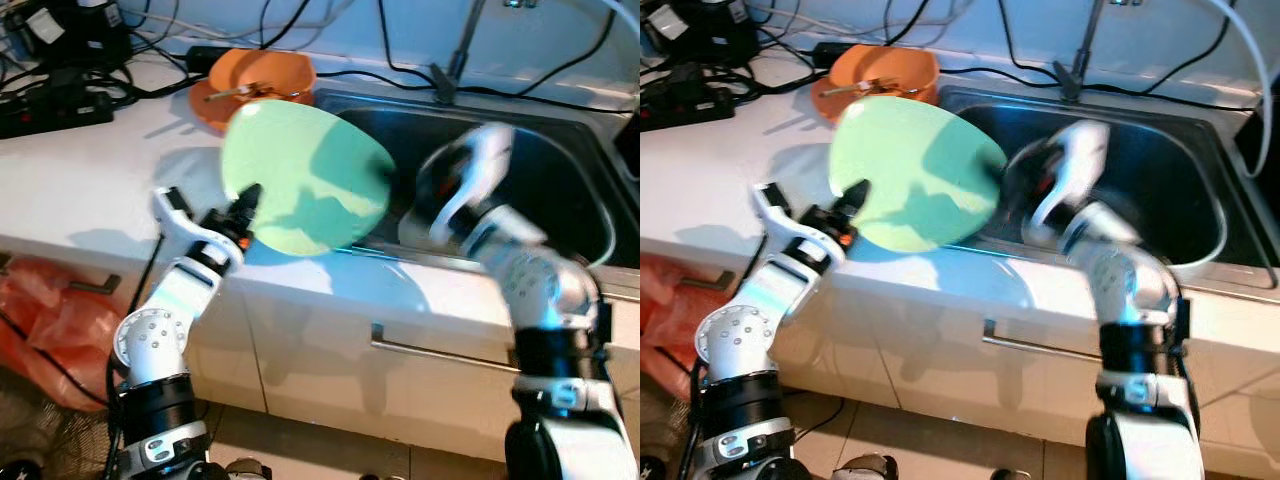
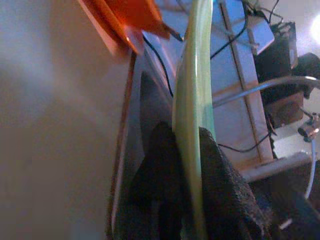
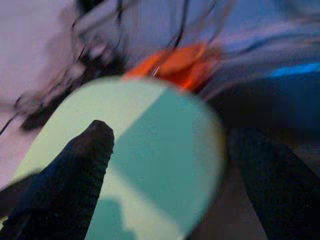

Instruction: Kitchen organization

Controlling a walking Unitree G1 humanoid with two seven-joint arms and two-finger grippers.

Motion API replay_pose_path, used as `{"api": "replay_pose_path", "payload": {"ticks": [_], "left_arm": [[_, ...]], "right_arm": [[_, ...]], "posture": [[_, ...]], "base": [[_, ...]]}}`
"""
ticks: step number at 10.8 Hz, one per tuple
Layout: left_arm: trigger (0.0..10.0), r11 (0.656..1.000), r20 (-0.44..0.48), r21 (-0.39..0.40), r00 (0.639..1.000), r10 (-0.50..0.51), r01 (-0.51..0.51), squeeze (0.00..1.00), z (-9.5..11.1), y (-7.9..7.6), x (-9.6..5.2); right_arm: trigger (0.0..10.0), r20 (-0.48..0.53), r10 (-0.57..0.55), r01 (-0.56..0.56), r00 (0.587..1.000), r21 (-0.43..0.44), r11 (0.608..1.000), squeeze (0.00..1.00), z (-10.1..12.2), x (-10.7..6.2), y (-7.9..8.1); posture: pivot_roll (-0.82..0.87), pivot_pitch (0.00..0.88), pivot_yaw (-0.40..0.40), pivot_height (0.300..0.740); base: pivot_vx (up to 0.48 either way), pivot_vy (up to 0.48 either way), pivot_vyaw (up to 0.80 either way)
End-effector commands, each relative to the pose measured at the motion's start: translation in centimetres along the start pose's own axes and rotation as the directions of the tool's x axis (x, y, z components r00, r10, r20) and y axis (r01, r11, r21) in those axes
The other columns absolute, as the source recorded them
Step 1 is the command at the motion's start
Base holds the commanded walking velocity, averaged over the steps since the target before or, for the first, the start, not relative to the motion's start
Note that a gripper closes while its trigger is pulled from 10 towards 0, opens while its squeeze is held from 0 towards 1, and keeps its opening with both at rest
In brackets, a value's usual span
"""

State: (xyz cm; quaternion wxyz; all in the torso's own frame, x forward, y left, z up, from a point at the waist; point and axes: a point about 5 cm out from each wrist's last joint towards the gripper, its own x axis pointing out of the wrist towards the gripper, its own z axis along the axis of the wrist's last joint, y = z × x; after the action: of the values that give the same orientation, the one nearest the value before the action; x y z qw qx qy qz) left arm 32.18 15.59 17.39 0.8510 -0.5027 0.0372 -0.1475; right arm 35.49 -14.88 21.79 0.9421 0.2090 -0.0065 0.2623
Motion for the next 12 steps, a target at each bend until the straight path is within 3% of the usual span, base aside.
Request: {"api": "replay_pose_path", "payload": {"ticks": [1, 3, 5, 9, 12], "left_arm": [[0.0, 1.0, 0.012, -0.011, 1.0, -0.016, 0.016, 0.0, 0.1, 0.0, 0.1], [0.0, 0.999, 0.016, -0.006, 0.999, -0.034, 0.034, 0.0, 0.0, -0.4, 0.2], [0.0, 0.997, 0.017, -0.006, 0.997, -0.071, 0.071, 0.0, -0.1, -1.1, 0.5], [0.0, 0.995, 0.013, -0.007, 0.995, -0.096, 0.096, 0.0, -0.3, -1.6, 0.7], [0.0, 0.995, 0.024, -0.005, 0.994, -0.104, 0.104, 0.0, 0.0, -1.9, 0.6]], "right_arm": [[10.0, 0.033, -0.035, 0.035, 0.999, 0.015, 0.999, 0.0, 0.4, 0.1, -0.4], [10.0, 0.021, -0.086, 0.086, 0.996, 0.018, 0.996, 0.0, 0.0, 0.1, -1.1], [10.0, -0.046, -0.065, 0.067, 0.997, 0.037, 0.997, 0.0, -1.7, 0.3, -0.8], [10.0, -0.098, 0.038, -0.024, 0.994, 0.144, 0.989, 0.0, -4.2, 1.5, 1.5], [10.0, -0.109, 0.057, -0.033, 0.992, 0.212, 0.977, 0.0, -5.1, 1.7, 1.8]], "posture": [[0.15, 0.078, -0.033, 0.74], [0.15, 0.078, -0.033, 0.74], [0.14, 0.078, -0.033, 0.74], [0.15, 0.08, -0.034, 0.74], [0.16, 0.081, -0.033, 0.74]], "base": [[0.0, 0.0, 0.0], [0.0, 0.0, 0.0], [0.0, 0.0, 0.0], [0.0, 0.0, 0.0], [0.0, 0.0, 0.0]]}}
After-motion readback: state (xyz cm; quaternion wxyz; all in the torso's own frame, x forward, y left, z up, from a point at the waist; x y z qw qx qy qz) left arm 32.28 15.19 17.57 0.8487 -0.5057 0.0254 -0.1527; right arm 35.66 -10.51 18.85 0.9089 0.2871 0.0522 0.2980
